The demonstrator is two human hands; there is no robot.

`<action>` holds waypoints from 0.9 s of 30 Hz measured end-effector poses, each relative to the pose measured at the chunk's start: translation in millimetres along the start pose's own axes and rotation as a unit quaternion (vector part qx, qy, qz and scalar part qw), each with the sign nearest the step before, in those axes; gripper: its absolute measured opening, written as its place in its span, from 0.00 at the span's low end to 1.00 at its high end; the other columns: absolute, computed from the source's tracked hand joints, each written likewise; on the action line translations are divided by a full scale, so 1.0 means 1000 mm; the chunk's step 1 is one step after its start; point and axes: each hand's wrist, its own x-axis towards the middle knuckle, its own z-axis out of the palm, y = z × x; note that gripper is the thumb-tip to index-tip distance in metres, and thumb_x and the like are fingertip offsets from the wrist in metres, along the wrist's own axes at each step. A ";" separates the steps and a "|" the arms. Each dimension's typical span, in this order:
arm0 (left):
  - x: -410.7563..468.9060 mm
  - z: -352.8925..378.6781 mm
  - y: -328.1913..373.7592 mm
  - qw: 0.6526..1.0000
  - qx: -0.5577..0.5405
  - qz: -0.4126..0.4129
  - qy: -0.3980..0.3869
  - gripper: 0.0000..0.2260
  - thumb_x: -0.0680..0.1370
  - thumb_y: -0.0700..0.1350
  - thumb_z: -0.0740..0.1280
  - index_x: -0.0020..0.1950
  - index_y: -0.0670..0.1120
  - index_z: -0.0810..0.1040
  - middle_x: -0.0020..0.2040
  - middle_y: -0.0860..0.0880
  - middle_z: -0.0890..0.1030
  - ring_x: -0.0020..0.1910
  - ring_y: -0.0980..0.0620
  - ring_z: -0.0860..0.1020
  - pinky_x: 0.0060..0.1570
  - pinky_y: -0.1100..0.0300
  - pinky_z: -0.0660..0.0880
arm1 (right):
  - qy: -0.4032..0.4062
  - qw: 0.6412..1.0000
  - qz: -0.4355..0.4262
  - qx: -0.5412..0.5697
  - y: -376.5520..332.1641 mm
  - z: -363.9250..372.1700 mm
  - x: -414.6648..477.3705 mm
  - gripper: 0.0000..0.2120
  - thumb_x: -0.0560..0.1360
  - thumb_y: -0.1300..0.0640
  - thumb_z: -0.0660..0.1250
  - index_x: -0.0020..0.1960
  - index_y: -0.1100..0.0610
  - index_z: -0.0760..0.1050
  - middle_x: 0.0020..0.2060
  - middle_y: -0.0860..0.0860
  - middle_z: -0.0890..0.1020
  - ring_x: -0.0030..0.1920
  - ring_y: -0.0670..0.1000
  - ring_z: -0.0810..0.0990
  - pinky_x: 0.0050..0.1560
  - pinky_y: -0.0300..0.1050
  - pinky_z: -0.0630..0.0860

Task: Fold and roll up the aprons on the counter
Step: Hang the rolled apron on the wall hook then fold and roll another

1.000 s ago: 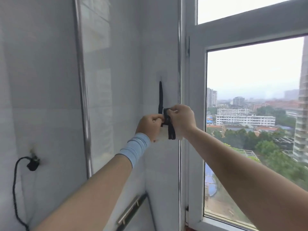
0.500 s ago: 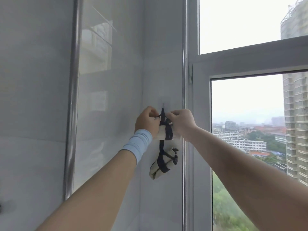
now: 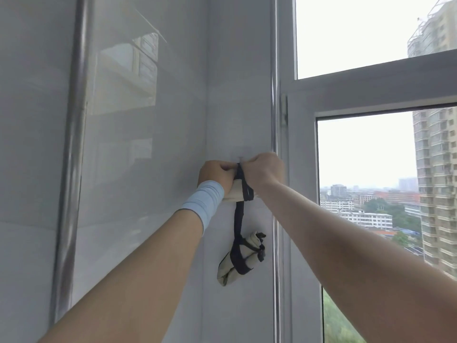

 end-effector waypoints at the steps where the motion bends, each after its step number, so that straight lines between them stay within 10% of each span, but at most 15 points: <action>1: -0.003 0.000 -0.004 1.000 -0.012 0.002 -0.008 0.09 0.76 0.45 0.67 0.53 0.52 0.85 0.53 0.52 0.84 0.53 0.51 0.81 0.53 0.64 0.75 | -0.005 1.000 -0.009 -0.006 0.003 0.000 -0.004 0.13 0.74 0.49 0.69 0.36 0.57 0.81 0.28 0.50 0.77 0.28 0.47 0.73 0.24 0.37 0.62; 12: -0.044 0.001 -0.039 0.997 0.041 0.059 -0.031 0.15 0.76 0.53 0.60 0.39 0.45 0.80 0.39 0.44 0.80 0.39 0.46 0.76 0.41 0.56 0.74 | -0.048 0.995 -0.088 0.020 0.049 -0.003 -0.055 0.19 0.81 0.56 0.59 0.31 0.53 0.70 0.28 0.47 0.72 0.30 0.47 0.70 0.29 0.38 0.61; 15: -0.048 -0.003 -0.031 0.993 0.040 0.085 -0.078 0.21 0.68 0.67 0.66 0.46 0.50 0.80 0.47 0.51 0.79 0.45 0.53 0.79 0.46 0.59 0.77 | -0.074 0.993 -0.015 0.095 0.047 -0.006 -0.056 0.14 0.81 0.55 0.59 0.43 0.58 0.80 0.34 0.55 0.81 0.35 0.53 0.80 0.35 0.49 0.79; 21: -0.046 -0.012 -0.029 0.992 0.044 0.066 -0.094 0.14 0.73 0.53 0.69 0.57 0.49 0.78 0.56 0.49 0.76 0.52 0.53 0.78 0.47 0.65 0.72 | -0.119 0.978 0.051 0.164 0.042 -0.018 -0.047 0.11 0.79 0.53 0.63 0.54 0.58 0.81 0.40 0.53 0.83 0.32 0.54 0.82 0.36 0.51 0.84; 27: -0.060 -0.010 -0.030 0.990 0.076 0.100 -0.069 0.09 0.77 0.50 0.65 0.56 0.51 0.74 0.55 0.50 0.73 0.51 0.53 0.74 0.49 0.64 0.67 | -0.063 0.992 -0.108 0.031 0.055 -0.022 -0.052 0.14 0.80 0.53 0.61 0.37 0.53 0.77 0.31 0.48 0.77 0.34 0.51 0.76 0.34 0.41 0.72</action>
